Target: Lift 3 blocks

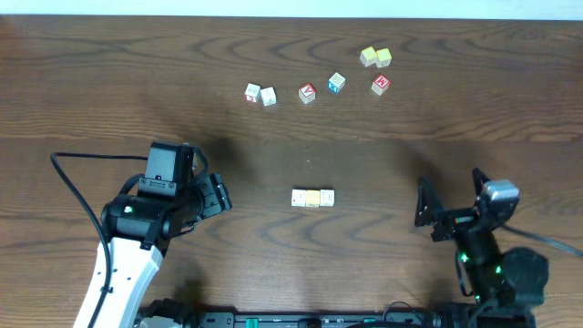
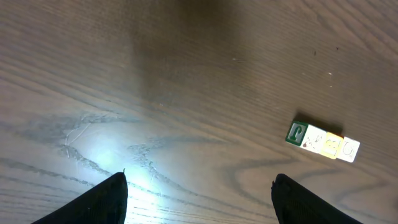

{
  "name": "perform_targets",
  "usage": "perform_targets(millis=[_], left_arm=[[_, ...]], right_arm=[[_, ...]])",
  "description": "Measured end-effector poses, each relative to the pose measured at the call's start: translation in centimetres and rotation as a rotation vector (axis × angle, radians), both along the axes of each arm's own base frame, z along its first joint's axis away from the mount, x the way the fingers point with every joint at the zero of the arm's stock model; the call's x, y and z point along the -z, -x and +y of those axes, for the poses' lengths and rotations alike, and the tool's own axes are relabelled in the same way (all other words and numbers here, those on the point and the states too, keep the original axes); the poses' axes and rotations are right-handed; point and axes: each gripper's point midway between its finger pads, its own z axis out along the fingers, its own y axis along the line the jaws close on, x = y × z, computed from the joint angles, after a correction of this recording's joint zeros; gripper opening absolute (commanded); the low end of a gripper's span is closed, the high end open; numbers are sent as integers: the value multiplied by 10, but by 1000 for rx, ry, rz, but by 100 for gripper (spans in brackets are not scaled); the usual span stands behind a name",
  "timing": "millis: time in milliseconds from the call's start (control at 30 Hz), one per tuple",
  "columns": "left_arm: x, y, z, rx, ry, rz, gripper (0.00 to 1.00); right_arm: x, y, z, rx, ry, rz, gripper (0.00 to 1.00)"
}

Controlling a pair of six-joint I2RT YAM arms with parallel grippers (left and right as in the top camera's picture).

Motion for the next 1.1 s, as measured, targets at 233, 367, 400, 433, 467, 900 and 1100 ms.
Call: perform_targets(millis=[233,367,400,433,467,900,1100], left_arm=[[0,0,0,0,0,0,75],[0,0,0,0,0,0,75],[0,0,0,0,0,0,75],[0,0,0,0,0,0,75],[0,0,0,0,0,0,75],[0,0,0,0,0,0,75],[0,0,0,0,0,0,75]], right_arm=[[12,-1,0,1,17,-141,99],[20,1,0,1,19,-189,99],[23,1,0,1,20,-199,99],[26,1,0,1,20,-205,99],[29,0,0,2,20,-208,99],[82,-6,-19,128,28,-17,99],[82,-6,-24,159,30,-17,99]])
